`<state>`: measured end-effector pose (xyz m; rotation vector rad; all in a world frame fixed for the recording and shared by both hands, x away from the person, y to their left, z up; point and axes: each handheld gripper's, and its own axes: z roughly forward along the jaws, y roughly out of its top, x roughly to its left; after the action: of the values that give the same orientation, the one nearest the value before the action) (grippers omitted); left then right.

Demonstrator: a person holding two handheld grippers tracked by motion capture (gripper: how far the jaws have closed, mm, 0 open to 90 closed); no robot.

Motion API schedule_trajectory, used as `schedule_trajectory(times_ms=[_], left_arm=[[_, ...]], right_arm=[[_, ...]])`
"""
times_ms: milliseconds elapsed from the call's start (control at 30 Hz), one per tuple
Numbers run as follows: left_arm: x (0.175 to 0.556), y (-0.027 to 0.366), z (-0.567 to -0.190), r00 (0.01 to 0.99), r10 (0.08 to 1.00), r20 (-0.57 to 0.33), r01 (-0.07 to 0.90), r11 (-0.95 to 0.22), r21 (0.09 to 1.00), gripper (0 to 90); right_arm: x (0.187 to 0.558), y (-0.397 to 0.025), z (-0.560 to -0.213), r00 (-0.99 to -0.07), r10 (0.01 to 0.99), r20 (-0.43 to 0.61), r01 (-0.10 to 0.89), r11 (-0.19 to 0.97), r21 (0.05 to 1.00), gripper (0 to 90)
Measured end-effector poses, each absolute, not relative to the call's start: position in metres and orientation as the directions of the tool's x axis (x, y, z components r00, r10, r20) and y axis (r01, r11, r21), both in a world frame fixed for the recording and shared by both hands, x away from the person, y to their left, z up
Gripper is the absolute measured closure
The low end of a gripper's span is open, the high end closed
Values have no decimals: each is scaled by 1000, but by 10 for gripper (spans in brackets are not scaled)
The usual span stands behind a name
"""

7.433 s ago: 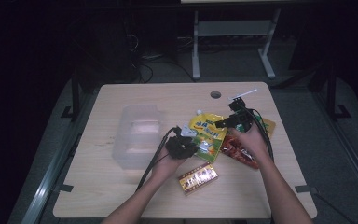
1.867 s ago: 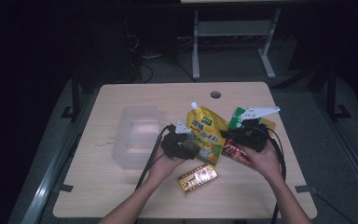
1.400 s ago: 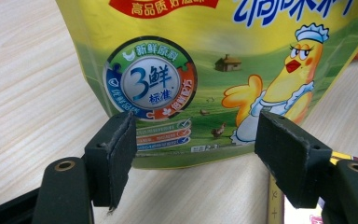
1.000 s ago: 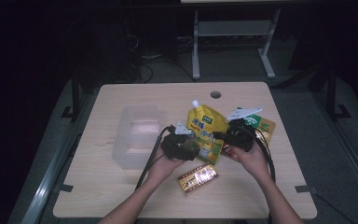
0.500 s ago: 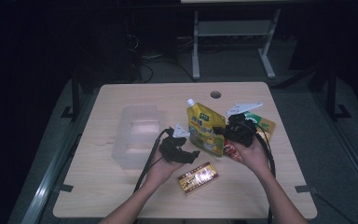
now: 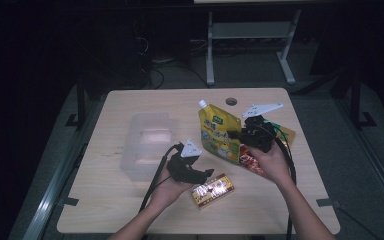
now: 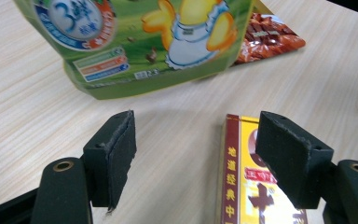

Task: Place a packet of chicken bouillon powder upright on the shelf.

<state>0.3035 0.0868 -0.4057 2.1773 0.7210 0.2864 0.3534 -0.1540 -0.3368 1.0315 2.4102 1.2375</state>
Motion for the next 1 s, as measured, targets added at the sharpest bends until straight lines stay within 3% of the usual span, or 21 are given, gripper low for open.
schedule_trajectory(times_ms=[1000], left_arm=[[266,100,-416,852,522,-31,345,-517,783,256]], right_arm=[[362,-110,-288,-790,608,86,406,412,816,899]])
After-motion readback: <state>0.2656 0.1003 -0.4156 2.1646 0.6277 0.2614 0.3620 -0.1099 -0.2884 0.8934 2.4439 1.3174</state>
